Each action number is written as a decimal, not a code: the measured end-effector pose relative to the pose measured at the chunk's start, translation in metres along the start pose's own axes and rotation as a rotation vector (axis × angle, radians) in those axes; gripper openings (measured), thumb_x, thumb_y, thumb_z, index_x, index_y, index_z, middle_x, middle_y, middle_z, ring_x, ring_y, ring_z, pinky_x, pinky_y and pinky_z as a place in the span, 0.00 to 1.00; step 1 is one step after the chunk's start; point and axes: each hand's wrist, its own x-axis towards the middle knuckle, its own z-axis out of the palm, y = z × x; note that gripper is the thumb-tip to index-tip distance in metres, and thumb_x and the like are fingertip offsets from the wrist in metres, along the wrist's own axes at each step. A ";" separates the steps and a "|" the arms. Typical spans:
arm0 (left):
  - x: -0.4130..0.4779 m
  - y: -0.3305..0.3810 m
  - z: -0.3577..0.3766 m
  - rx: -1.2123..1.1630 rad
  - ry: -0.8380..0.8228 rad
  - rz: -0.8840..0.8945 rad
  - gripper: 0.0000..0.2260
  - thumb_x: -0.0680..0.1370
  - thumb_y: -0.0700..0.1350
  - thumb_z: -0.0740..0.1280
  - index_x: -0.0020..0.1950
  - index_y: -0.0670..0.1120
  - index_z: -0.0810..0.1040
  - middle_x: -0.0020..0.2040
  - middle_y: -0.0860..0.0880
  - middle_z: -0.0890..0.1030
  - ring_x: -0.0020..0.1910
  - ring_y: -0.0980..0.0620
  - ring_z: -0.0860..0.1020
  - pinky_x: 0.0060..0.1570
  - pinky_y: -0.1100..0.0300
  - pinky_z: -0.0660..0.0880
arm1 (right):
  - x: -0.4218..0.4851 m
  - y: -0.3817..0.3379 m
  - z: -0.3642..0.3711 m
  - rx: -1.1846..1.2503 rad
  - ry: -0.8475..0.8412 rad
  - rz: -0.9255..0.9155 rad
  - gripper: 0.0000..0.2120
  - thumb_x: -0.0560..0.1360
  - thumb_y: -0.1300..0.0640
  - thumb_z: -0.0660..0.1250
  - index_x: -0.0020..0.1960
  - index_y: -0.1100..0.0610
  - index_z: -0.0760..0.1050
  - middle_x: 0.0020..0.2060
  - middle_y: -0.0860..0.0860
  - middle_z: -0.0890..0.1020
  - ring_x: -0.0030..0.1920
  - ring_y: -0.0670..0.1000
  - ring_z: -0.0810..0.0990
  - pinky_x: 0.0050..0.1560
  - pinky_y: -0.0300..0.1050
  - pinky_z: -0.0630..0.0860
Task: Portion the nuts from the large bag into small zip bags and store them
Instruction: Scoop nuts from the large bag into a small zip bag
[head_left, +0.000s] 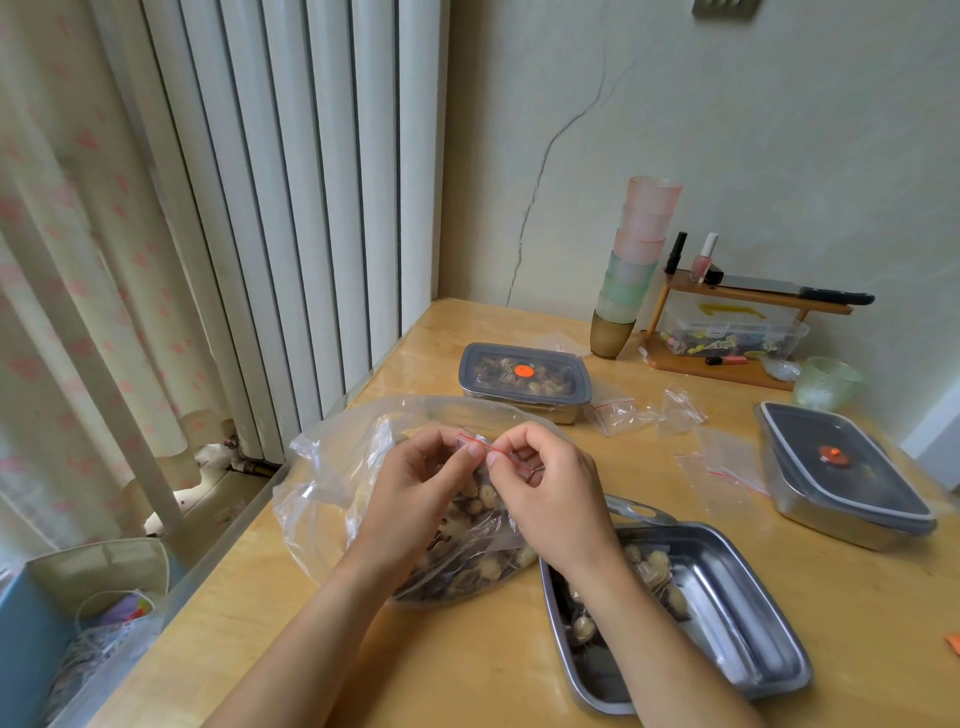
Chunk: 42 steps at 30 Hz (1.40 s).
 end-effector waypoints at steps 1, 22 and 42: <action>0.000 0.000 0.000 0.006 -0.005 0.003 0.06 0.82 0.39 0.69 0.49 0.37 0.81 0.47 0.38 0.85 0.44 0.50 0.82 0.46 0.61 0.78 | 0.000 0.000 0.000 0.001 0.003 0.005 0.07 0.78 0.58 0.71 0.41 0.51 0.79 0.33 0.47 0.81 0.33 0.44 0.77 0.34 0.35 0.72; -0.001 -0.006 0.000 0.085 0.001 0.002 0.08 0.84 0.46 0.67 0.49 0.42 0.81 0.45 0.40 0.84 0.43 0.48 0.80 0.45 0.53 0.77 | 0.001 0.001 0.000 -0.029 -0.006 0.047 0.05 0.79 0.55 0.71 0.44 0.51 0.81 0.35 0.47 0.83 0.37 0.43 0.79 0.36 0.35 0.74; 0.000 -0.004 -0.002 0.052 -0.021 0.023 0.08 0.83 0.43 0.67 0.53 0.38 0.82 0.48 0.33 0.82 0.46 0.45 0.80 0.50 0.42 0.77 | 0.000 -0.002 -0.002 0.066 -0.041 0.102 0.07 0.80 0.54 0.70 0.44 0.53 0.79 0.37 0.52 0.82 0.36 0.49 0.78 0.36 0.39 0.73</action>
